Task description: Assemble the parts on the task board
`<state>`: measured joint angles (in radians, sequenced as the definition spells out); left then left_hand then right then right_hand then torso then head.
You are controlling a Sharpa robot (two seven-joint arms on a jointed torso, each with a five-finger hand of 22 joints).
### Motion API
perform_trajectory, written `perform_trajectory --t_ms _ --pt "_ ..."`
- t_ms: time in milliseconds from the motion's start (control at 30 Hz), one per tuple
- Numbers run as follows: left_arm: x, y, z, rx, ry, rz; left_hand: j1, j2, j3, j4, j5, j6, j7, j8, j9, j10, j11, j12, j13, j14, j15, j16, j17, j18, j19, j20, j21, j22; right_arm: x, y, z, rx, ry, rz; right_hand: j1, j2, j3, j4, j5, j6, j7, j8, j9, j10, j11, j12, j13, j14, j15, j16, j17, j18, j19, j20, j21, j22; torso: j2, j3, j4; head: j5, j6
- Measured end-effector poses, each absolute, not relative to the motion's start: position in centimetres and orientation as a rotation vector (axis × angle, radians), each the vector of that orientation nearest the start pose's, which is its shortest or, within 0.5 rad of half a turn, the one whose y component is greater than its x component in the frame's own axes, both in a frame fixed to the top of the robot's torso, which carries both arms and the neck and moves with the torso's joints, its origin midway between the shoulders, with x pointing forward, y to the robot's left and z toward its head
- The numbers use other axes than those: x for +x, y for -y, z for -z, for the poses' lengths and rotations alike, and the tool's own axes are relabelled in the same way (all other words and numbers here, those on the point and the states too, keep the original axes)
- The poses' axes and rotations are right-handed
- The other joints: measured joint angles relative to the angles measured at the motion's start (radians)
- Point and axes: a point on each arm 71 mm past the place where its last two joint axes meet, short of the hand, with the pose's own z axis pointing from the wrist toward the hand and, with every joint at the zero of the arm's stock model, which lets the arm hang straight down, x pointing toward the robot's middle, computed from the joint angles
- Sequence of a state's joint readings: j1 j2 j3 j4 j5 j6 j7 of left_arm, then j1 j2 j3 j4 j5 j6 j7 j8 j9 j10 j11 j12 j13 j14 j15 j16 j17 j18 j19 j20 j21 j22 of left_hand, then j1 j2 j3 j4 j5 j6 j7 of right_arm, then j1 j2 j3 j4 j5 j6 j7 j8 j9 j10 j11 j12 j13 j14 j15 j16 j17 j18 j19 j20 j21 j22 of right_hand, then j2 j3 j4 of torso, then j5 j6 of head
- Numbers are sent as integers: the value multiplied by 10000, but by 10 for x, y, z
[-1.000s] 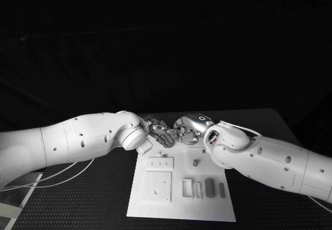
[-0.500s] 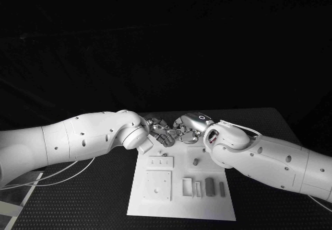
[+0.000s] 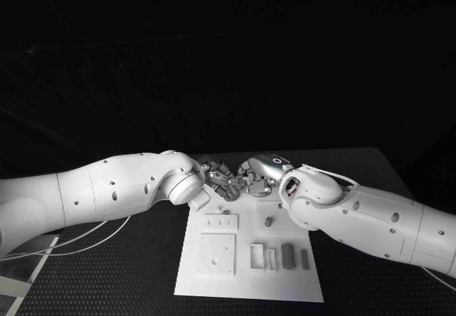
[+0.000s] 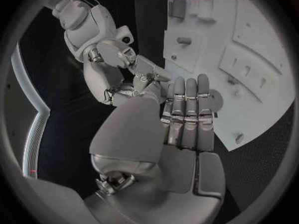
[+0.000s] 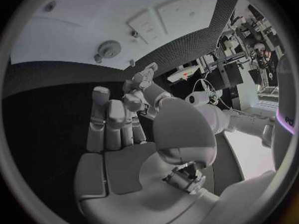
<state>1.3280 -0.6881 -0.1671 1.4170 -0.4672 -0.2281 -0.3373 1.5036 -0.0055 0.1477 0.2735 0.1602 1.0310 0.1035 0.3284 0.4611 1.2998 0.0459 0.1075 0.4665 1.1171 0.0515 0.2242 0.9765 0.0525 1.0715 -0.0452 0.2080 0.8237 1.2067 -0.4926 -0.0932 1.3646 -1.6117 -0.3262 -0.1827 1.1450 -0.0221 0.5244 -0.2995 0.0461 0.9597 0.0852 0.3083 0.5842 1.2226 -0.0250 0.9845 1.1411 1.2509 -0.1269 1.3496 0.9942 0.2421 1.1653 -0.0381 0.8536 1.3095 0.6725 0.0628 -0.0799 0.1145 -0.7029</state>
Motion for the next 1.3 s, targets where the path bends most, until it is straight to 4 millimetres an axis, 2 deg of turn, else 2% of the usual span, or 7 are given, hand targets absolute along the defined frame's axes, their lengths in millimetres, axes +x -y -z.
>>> perform_trajectory --t_ms 400,600,667,733,833,933,1300 --pt "503 -171 208 -8273 -21306 8586 80 79 59 23 -66 76 63 154 95 139 -33 0 69 106 -100 0 79 21 99 -67 1 69 489 62 203 -3800 -16144 -6919 7 7 -12 -12 -7 1 -1 -7 58 0 0 0 -8 2 1 0 -9 0 15 16 -1 0 0 2 5 -26 -14" --pt "503 -172 208 -8354 -21292 8642 91 90 59 23 -103 76 62 175 96 177 -69 0 81 141 -70 47 115 28 120 -87 2 76 490 63 203 -3668 -16157 -7014 5 5 -2 35 -7 2 -1 -52 58 1 0 -29 -29 1 3 -25 -26 1 14 18 -1 0 2 3 6 -29 -16" --pt "503 -172 208 -8372 -21280 8655 121 116 59 23 -104 76 62 196 97 215 -102 0 86 143 -71 49 123 28 135 -102 2 87 490 63 204 -3580 -16178 -7057 -114 -241 -93 110 -7 30 -30 -247 123 3 1 -109 -52 3 5 -77 -38 2 15 18 -1 0 3 3 6 -29 -25" --pt "504 -172 207 -8386 -21263 8668 158 130 59 23 -105 74 62 198 97 300 -155 0 93 143 -72 49 123 35 136 -102 2 87 491 64 204 -3484 -16201 -7096 -305 -431 -197 111 -3 31 -30 -392 39 12 24 -116 -64 4 6 -78 -38 4 15 19 -1 0 2 3 6 -24 -29" --pt "504 -173 207 -8400 -21234 8677 165 126 59 22 -106 72 62 201 97 335 -190 0 96 143 -72 49 123 67 136 -102 3 99 491 66 205 -3373 -16224 -7141 -548 -674 -220 113 2 -67 67 -476 -73 -74 111 -165 -85 -50 61 -126 -52 3 14 20 -30 0 2 3 7 -13 -35" --pt "504 -174 207 -8405 -21209 8695 192 125 58 22 -119 70 61 204 96 338 -191 0 105 176 -105 49 123 68 136 -102 5 101 492 68 205 -3284 -16249 -7172 -646 -771 -220 113 3 -88 88 -485 -94 -93 130 -165 -87 -51 61 -126 -52 4 13 21 -58 0 2 3 9 -7 -37" --pt "507 -178 206 -8481 -21110 8638 203 134 53 16 -83 54 47 212 94 353 -179 38 122 175 -106 48 150 60 169 -134 6 122 492 75 207 -3104 -16350 -7170 -694 -820 -220 113 3 -88 88 -510 -47 -93 131 -165 -97 -51 62 -125 -51 4 46 57 -82 -25 2 8 1 19 -62"
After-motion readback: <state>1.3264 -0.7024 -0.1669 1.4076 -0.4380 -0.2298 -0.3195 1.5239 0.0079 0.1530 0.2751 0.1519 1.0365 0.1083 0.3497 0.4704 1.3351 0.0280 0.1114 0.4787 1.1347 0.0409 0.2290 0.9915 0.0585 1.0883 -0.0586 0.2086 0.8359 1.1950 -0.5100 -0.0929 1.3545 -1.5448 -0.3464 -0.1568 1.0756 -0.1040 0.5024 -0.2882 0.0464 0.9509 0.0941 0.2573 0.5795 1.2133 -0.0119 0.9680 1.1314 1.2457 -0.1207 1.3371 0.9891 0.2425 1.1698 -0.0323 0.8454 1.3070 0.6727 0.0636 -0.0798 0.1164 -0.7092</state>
